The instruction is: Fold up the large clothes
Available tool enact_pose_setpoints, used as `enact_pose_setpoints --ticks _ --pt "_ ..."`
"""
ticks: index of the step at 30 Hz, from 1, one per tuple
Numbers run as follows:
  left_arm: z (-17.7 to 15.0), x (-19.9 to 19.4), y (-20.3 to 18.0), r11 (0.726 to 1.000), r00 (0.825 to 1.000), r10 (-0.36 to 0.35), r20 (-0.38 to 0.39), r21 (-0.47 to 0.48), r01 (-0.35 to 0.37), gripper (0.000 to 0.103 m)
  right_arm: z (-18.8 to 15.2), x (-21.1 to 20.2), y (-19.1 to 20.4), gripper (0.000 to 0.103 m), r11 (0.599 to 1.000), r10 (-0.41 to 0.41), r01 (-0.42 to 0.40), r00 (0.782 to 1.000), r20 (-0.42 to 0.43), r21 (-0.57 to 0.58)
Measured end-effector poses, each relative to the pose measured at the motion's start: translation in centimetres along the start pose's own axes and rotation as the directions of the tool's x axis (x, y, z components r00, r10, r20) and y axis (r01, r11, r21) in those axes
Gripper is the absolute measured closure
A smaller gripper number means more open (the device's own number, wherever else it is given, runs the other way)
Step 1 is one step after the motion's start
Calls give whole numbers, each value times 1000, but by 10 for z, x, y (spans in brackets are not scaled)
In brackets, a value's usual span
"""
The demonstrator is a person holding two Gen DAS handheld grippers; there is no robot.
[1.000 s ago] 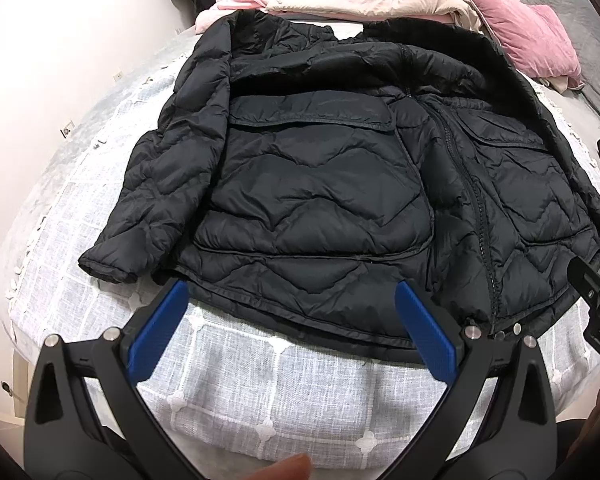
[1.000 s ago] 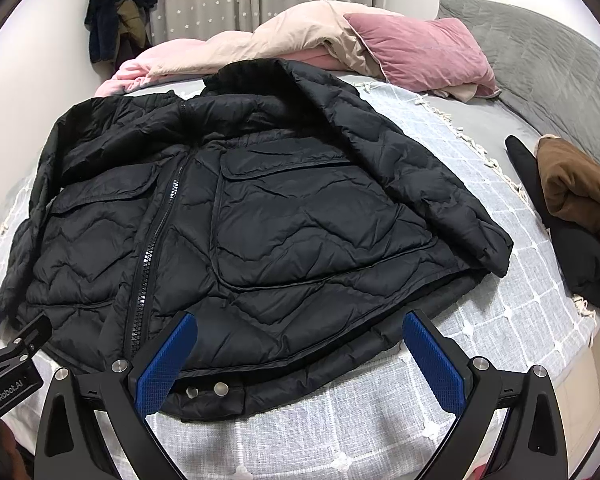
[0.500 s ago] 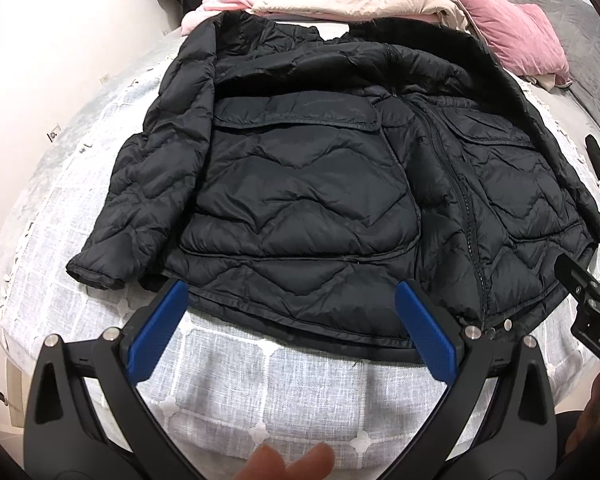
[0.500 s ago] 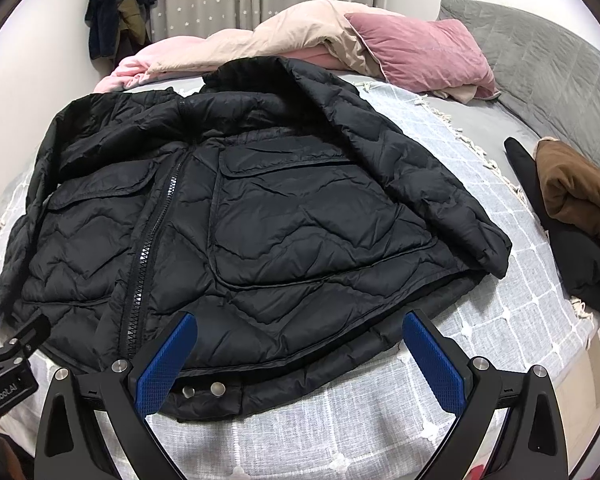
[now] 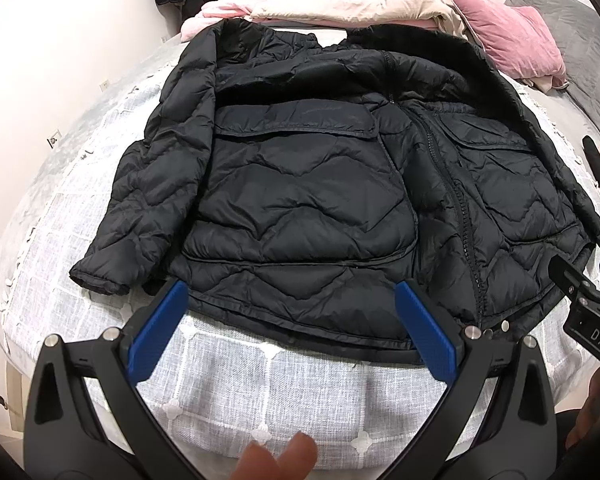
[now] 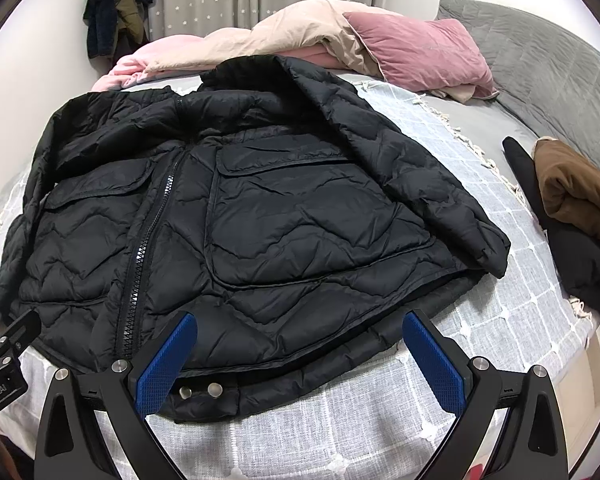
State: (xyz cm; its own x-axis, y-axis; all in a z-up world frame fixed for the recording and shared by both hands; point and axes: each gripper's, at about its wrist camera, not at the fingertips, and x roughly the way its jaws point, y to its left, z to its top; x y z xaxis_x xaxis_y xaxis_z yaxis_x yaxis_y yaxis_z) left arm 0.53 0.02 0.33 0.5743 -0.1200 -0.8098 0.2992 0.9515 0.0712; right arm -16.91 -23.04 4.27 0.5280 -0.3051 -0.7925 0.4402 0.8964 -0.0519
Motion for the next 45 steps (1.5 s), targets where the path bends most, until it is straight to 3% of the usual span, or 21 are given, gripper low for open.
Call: enact_pose_setpoints --ticks 34,40,45 --pt "0 9 7 1000 999 16 -32 -9 -16 0 0 0 -4 0 1000 -1 1 1000 0 6" --pt "2 15 19 998 997 -33 -67 -52 30 0 2 0 -12 0 1000 2 -2 1000 1 28" --pt "6 22 41 996 998 -27 -63 -85 21 0 5 3 -29 0 998 -18 18 1000 -5 65"
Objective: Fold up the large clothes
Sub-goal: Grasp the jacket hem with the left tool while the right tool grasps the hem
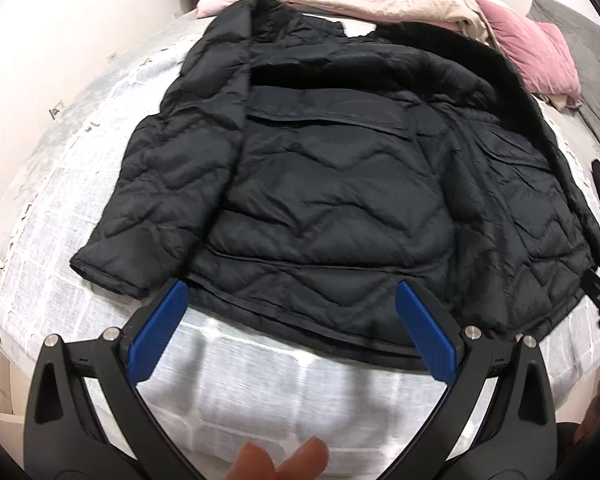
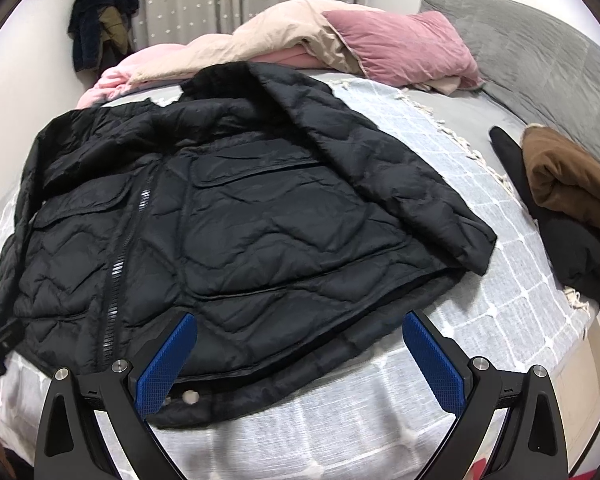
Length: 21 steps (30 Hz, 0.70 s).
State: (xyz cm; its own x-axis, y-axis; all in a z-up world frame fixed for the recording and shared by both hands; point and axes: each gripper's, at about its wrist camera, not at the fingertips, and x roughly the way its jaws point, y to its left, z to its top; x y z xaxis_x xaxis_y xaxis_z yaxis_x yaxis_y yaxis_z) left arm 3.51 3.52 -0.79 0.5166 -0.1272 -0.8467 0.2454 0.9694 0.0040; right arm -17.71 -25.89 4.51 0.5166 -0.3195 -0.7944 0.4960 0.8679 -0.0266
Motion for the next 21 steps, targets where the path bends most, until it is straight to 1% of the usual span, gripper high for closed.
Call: enact_pose_setpoints --ticks 2,4,8,10,11,12,13,15,17,19,21 --pt "1 12 11 1000 999 -22 -42 -15 22 0 1 4 -11 0 1000 5 -5 1000 -18 31" --pt "-1 25 23 999 996 -25 -85 -38 22 0 1 13 -27 0 997 26 -22 998 -52 78" --pt "-11 44 48 993 990 -45 -134 -113 30 0 -2 27 -61 0 986 44 -27 994 -101 166" --pt "-16 59 59 985 980 -83 -179 -163 53 0 -5 36 -76 0 976 70 -41 989 -129 215" --pt "-19 65 63 981 978 -102 -180 -182 68 0 -6 43 -85 0 966 98 -57 984 -151 252" --pt "-20 63 62 983 984 -89 -155 -172 62 0 -8 49 -91 0 954 130 -76 977 -172 291" --pt "-22 63 59 987 986 -75 -147 -154 52 0 -8 56 -97 0 938 171 -100 967 -190 333" --pt "-25 64 54 991 988 -56 -144 -125 38 0 -11 68 -106 0 893 269 -166 942 -200 417" --pt "-30 62 50 993 993 -36 -111 -118 23 0 -13 77 -112 0 846 340 -209 920 -195 490" --pt "-35 60 47 993 996 -25 -89 -116 15 0 -12 80 -113 0 831 344 -208 921 -182 516" --pt "-35 58 46 994 993 -33 -112 -107 21 0 -9 82 -112 0 813 350 -216 923 -158 540"
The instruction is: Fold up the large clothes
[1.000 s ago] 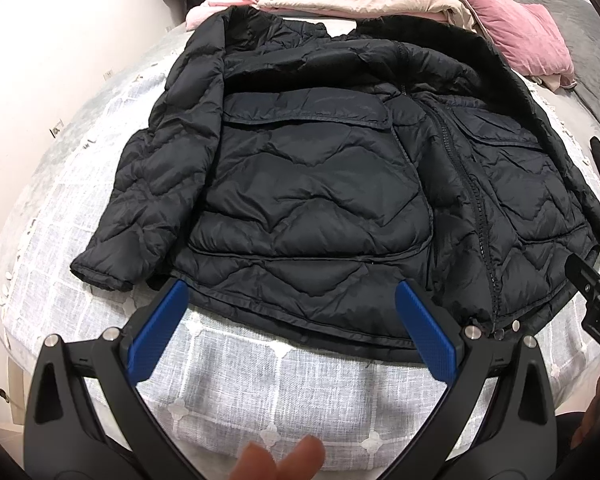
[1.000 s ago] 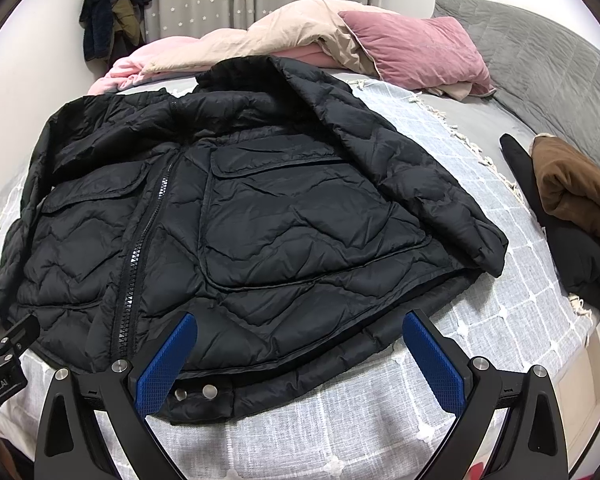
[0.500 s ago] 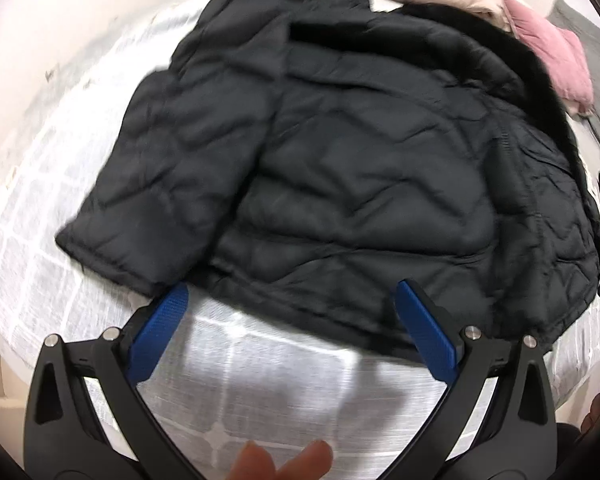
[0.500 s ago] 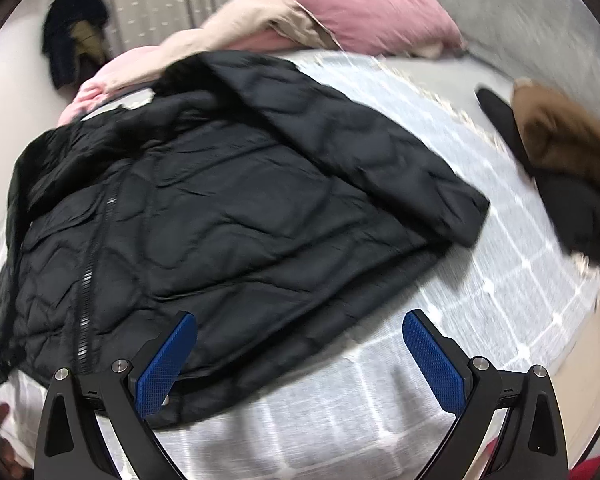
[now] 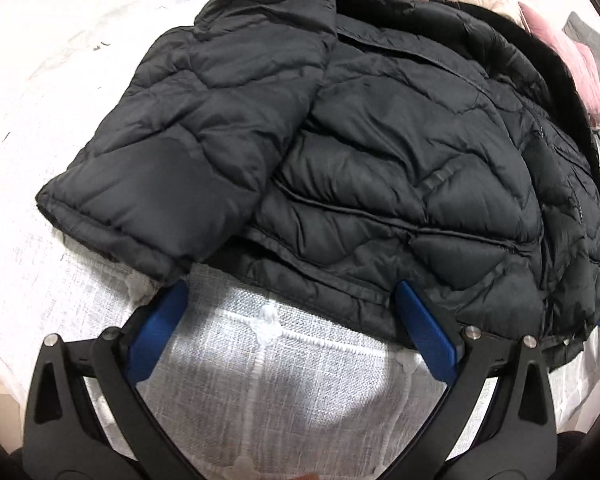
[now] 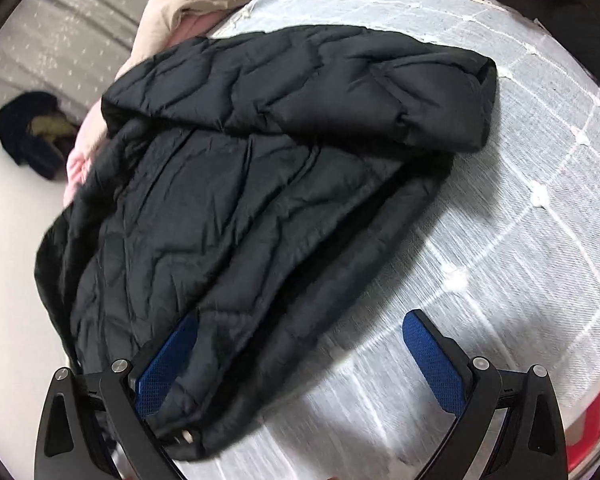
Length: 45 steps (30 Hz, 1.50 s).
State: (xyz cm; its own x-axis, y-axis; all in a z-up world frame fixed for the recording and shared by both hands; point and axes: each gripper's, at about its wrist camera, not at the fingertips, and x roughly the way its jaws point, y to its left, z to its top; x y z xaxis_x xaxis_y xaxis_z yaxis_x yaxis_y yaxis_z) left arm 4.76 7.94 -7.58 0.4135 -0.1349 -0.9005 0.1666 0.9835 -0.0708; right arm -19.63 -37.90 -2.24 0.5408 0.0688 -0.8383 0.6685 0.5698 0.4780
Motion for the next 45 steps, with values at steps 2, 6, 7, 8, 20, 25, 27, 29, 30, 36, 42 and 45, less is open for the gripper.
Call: enact_pose_setpoints --ticks 2,6,7,8,20,25,27,29,30,36,42,45 --pt "4 -3 5 998 999 -47 -8 -36 47 0 2 2 2 0 999 39 -39 999 13 21" --pt "16 -7 17 964 970 -229 86 -119 238 0 9 12 6 5 989 129 -130 992 17 67" --pt "18 -2 15 958 965 -245 95 -128 256 1 11 14 7 21 986 148 -149 989 22 69" --pt "20 0 14 959 965 -238 109 -129 251 6 12 16 9 32 982 172 -174 985 24 70" --pt "9 -81 51 970 954 -210 214 -76 231 93 -19 -44 33 96 971 207 -198 977 58 -137" --pt "14 -76 42 987 985 -159 71 36 157 91 -42 -61 51 93 949 125 -112 992 27 -294" --pt "15 -74 38 989 992 -121 35 85 117 84 -47 -55 57 89 940 31 -32 999 -9 -341" --pt "14 -93 25 983 991 -101 85 162 86 62 -47 -54 65 84 921 -53 38 998 -28 -389" --pt "11 -107 22 974 987 -93 133 217 63 33 -47 -62 68 79 904 -69 57 998 -13 -424" --pt "19 -145 14 933 928 -33 371 344 -104 10 -45 -122 63 28 841 -100 173 981 167 -513" --pt "40 -91 18 902 963 44 265 404 -153 10 -38 -110 72 25 770 -161 289 951 266 -568" --pt "51 -58 20 885 963 160 217 401 -237 43 -24 -73 87 25 739 -186 331 937 294 -587"
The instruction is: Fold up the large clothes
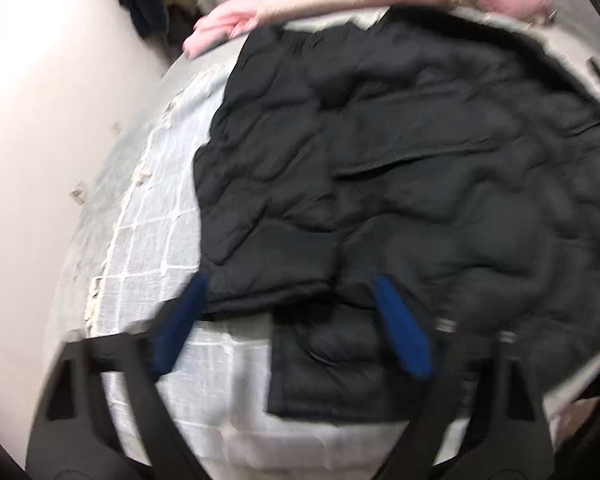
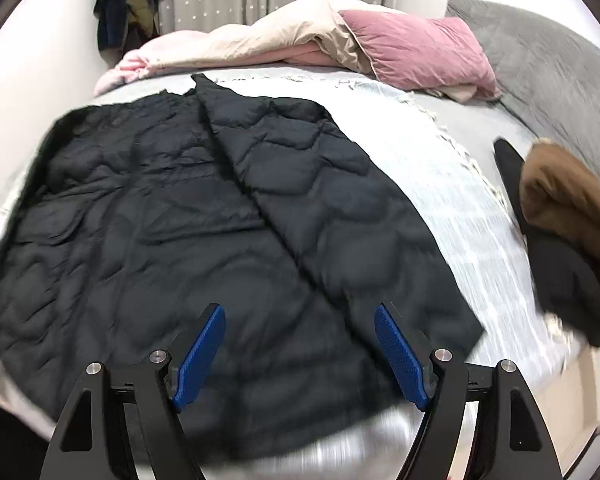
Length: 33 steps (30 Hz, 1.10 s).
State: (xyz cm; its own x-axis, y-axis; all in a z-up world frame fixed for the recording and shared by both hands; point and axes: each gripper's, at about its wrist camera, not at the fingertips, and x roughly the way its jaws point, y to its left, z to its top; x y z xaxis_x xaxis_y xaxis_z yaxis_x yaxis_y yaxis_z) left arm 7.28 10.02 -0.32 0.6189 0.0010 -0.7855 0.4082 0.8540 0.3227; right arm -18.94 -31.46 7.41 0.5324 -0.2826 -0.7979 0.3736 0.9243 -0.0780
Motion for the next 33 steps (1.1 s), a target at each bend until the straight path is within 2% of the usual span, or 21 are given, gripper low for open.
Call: enact_pose_setpoints --ticks 1,3,4,5,7,9,12,16,19,21,22,23,24,25,26,27,28,29,30,31,33 --pt "2 5 2 1000 1000 17 -15 5 -17 53 7 13 4 25 999 -28 29 1000 10 -22" --pt "10 7 12 1000 999 -11 -38 -9 11 83 15 39 7 26 993 -95 95 995 11 -63" --pt "10 5 21 1000 999 -21 -43 -25 20 87 20 52 5 29 989 -127 127 992 -1 -74" --pt "14 4 28 999 999 -17 -42 -38 15 89 24 64 1 34 987 -146 145 989 -16 -76" --pt "26 -4 50 998 999 32 -15 -62 -33 91 31 78 -8 74 991 -123 120 992 -37 -67" --pt "41 -8 72 991 994 106 13 -80 -104 92 43 78 -23 89 994 -104 102 994 -36 -35" --pt "64 -3 106 975 982 187 23 -125 -183 93 70 65 -46 93 984 -178 179 983 39 -12" --pt "109 22 162 932 957 292 -8 -222 -286 94 118 53 -81 95 960 -280 279 954 104 28" --pt "143 38 200 879 923 382 -30 -298 -373 94 163 56 -110 95 935 -353 347 930 106 69" --pt "165 48 227 822 893 447 -49 -371 -432 94 195 65 -131 95 913 -404 394 910 95 105" --pt "179 56 243 782 870 489 -66 -409 -470 94 211 69 -140 95 899 -432 419 897 95 126" --pt "185 59 252 758 855 512 -76 -428 -492 92 223 74 -148 95 885 -458 442 884 98 144" --pt "193 63 261 733 842 533 -83 -452 -509 88 235 78 -157 94 865 -494 476 864 97 162" --pt "197 62 262 723 838 539 -83 -465 -511 87 242 80 -164 94 844 -526 506 846 91 175" --pt "199 62 264 708 835 545 -76 -492 -507 76 248 83 -173 94 813 -570 548 818 76 198" --pt "198 60 264 700 835 546 -70 -510 -500 55 250 83 -180 91 794 -592 568 803 64 218" --pt "197 59 261 703 844 534 -53 -527 -478 41 249 82 -185 82 783 -598 570 800 51 247" --pt "194 59 255 726 863 504 -20 -532 -436 22 246 82 -188 76 792 -577 545 815 47 274" --pt "192 59 247 752 879 476 11 -522 -401 19 242 82 -190 53 814 -537 501 842 53 295" --pt "190 64 236 789 896 443 38 -492 -369 19 240 82 -189 34 831 -506 467 860 63 302" --pt "194 79 212 848 918 394 40 -401 -346 19 235 82 -181 29 857 -471 430 877 94 284"
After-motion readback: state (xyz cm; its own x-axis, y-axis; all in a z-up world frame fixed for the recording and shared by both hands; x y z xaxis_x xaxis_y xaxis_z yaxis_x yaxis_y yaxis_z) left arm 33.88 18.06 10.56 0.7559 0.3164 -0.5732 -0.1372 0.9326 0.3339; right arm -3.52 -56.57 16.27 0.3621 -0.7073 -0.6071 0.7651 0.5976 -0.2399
